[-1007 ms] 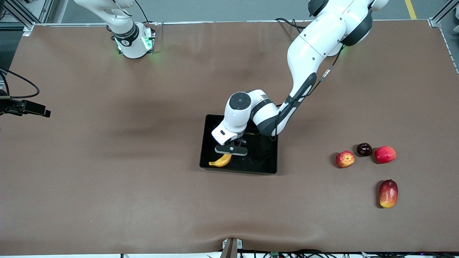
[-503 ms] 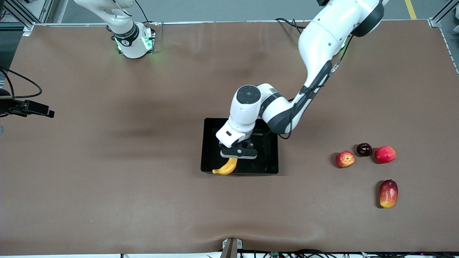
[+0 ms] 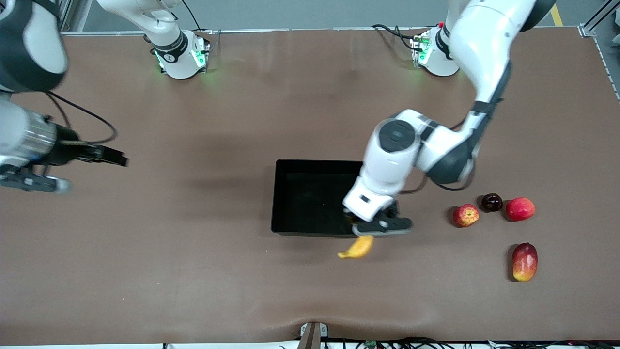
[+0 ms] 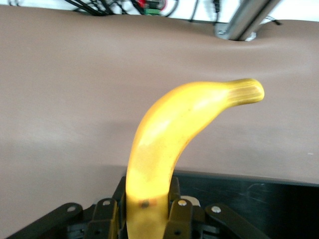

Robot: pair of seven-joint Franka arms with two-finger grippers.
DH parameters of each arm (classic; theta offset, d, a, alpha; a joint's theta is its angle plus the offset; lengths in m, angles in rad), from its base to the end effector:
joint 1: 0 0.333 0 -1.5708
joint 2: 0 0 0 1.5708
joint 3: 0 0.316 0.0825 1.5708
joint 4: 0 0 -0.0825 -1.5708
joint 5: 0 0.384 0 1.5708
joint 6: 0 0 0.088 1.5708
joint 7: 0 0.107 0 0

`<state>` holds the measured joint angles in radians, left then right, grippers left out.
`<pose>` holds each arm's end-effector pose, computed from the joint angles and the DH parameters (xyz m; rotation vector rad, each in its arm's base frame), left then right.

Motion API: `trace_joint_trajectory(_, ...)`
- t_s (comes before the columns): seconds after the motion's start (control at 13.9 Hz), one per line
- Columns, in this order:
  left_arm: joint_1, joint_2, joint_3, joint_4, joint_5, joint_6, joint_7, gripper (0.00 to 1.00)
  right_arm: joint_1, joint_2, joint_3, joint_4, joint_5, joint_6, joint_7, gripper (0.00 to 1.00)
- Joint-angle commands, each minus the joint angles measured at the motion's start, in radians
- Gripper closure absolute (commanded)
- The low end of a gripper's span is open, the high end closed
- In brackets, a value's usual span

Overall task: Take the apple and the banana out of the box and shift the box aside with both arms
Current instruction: 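Lift the banana with the left gripper while the right gripper reaches the tray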

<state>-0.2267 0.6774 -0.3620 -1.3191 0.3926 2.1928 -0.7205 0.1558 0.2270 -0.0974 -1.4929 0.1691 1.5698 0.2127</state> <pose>0.6680 -0.3488 0.3790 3.0706 0.0640 0.4167 0.6120 0.0597 0.5296 -2.9955 0.2491 0.2522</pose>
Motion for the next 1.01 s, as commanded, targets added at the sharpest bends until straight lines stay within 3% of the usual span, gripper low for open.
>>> trace_joint_trajectory(0.0,0.101,-0.029,-0.009,-0.028,-0.043,-0.047,0.145,1.00,0.063,0.070,-0.008,0.000,0.039,0.073,0.033,0.00)
trace_joint_trajectory(0.36,0.263,-0.007,0.003,-0.058,-0.043,-0.076,0.460,1.00,0.214,0.210,-0.008,0.002,0.046,0.246,0.050,0.00)
trace_joint_trajectory(0.86,0.441,0.074,0.017,-0.061,0.011,-0.038,0.811,1.00,0.379,0.363,-0.008,0.006,0.046,0.511,0.296,0.00)
trace_joint_trajectory(0.93,0.472,0.089,0.017,-0.061,0.011,-0.024,0.858,1.00,0.398,0.391,-0.008,0.011,0.043,0.542,0.333,0.05)
